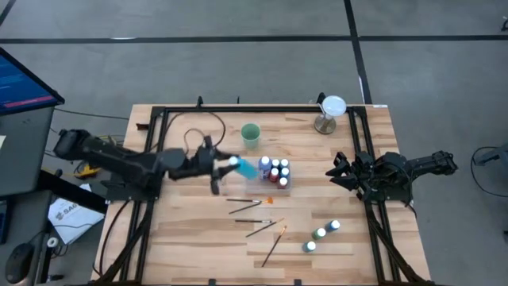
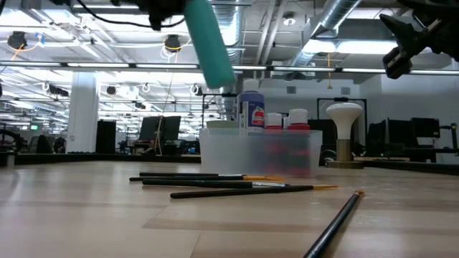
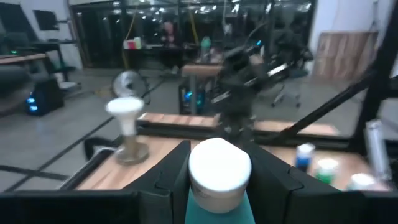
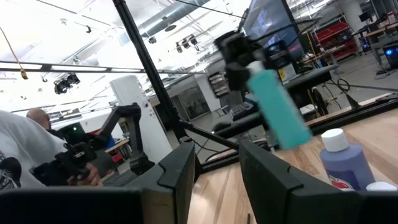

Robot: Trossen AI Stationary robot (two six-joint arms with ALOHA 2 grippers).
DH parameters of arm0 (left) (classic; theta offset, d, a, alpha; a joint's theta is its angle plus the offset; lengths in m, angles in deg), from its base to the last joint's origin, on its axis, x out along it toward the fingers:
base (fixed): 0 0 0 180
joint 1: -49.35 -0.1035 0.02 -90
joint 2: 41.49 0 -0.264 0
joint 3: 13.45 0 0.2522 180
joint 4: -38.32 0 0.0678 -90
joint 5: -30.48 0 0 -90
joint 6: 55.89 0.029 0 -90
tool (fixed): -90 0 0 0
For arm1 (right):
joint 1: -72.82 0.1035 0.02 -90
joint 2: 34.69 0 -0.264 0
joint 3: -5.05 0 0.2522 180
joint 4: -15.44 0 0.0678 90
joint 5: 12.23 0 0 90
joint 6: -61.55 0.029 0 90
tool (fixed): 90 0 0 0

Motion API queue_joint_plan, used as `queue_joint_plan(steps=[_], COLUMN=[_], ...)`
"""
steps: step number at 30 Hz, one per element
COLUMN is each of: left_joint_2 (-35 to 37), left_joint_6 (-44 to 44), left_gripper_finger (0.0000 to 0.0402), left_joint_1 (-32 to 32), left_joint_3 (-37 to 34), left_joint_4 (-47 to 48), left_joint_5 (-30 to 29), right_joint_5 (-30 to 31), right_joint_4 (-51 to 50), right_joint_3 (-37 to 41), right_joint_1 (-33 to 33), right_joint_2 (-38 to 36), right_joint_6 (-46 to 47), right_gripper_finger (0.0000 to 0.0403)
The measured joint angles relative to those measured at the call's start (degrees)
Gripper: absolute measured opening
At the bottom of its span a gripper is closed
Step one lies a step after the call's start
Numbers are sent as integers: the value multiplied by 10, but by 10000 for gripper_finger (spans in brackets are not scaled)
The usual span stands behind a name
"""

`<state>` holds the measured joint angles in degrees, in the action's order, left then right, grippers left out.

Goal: Pick & Place Paint Supplies
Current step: Put the large light blue paint bottle into the transparent bin

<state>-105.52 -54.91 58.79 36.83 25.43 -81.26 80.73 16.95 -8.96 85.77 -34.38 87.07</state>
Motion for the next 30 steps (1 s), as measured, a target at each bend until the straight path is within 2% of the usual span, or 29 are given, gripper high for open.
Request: queue_joint_plan(steps=[4,8,15,30], left_joint_2=[-31,-62,-115,-183], left_joint_6=[2,2,2,51], left_gripper_finger=[118,118,118,118], left_joint_1=[-64,-88,-102,-118], left_joint_3=[5,12,22,22], left_joint_4=[12,8,6,1], left_joint_5=[60,96,122,121], right_joint_5=[0,0,0,0], right_joint_4=[0,-1,-1,-1], right_joint_3=[0,0,0,0], right_joint_1=[0,0,0,0], right_joint_2=[0,0,0,0], right_joint_6=[0,0,0,0], right_gripper_finger=[122,122,122,122])
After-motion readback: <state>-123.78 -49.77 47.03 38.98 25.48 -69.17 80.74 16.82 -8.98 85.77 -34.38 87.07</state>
